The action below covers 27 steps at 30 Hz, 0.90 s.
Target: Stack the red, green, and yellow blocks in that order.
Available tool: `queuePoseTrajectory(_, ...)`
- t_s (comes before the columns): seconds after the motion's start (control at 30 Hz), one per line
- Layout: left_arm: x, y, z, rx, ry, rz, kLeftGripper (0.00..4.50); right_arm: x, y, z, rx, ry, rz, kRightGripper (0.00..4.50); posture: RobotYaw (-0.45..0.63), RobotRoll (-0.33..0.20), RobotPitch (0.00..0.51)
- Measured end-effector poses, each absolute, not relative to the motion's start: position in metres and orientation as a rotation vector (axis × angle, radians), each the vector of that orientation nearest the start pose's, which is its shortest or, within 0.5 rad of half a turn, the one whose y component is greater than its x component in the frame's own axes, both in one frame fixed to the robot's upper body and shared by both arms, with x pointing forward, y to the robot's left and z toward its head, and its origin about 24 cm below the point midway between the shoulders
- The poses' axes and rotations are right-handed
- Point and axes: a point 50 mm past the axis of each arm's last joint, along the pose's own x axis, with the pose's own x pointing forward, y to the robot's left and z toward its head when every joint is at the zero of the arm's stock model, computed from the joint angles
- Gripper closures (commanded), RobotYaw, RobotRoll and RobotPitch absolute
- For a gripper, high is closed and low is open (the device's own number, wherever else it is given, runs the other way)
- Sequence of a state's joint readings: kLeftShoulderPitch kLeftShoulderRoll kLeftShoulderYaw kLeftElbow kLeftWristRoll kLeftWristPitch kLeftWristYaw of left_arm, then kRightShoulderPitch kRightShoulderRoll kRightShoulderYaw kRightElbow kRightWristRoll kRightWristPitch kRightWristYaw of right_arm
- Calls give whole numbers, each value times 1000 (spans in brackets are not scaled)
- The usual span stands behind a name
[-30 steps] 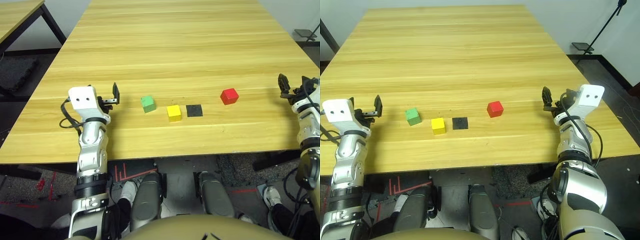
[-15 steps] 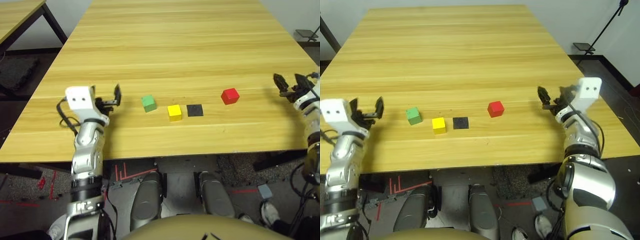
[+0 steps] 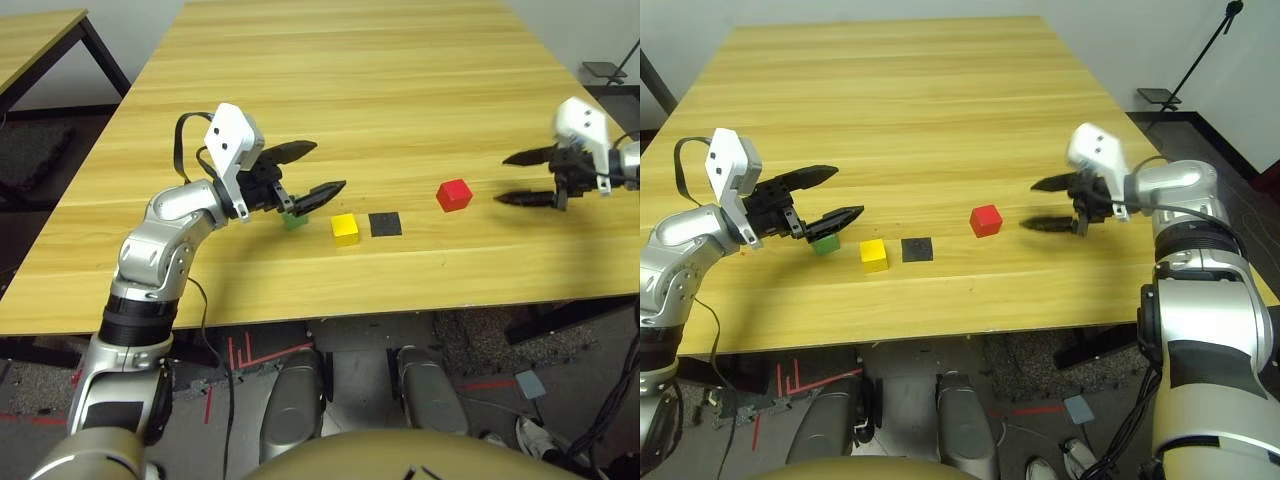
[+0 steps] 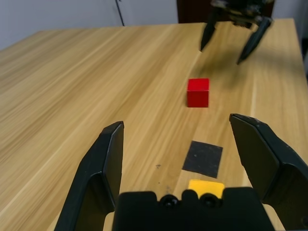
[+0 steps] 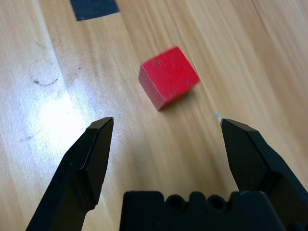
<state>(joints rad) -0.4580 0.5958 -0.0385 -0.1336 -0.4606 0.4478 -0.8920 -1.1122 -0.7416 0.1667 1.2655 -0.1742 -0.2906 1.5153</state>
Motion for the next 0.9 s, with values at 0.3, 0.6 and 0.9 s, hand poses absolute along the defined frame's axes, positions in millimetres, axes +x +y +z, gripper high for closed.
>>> queuePoseTrajectory(0.3, 287, 173, 168, 248, 36, -981, 31, 374, -237, 182, -1010, 525, 1165, 0, 329, -209, 0)
queuePoseTrajectory(0.6, 274, 178, 164, 243, 68, -907, 31, 381, -212, 168, -1064, 538, 1195, 0, 445, -202, 29)
queuePoseTrajectory(0.9, 253, 182, 160, 215, 107, -821, 8, 382, -194, 146, -1117, 572, 1212, 154, 514, -180, 62)
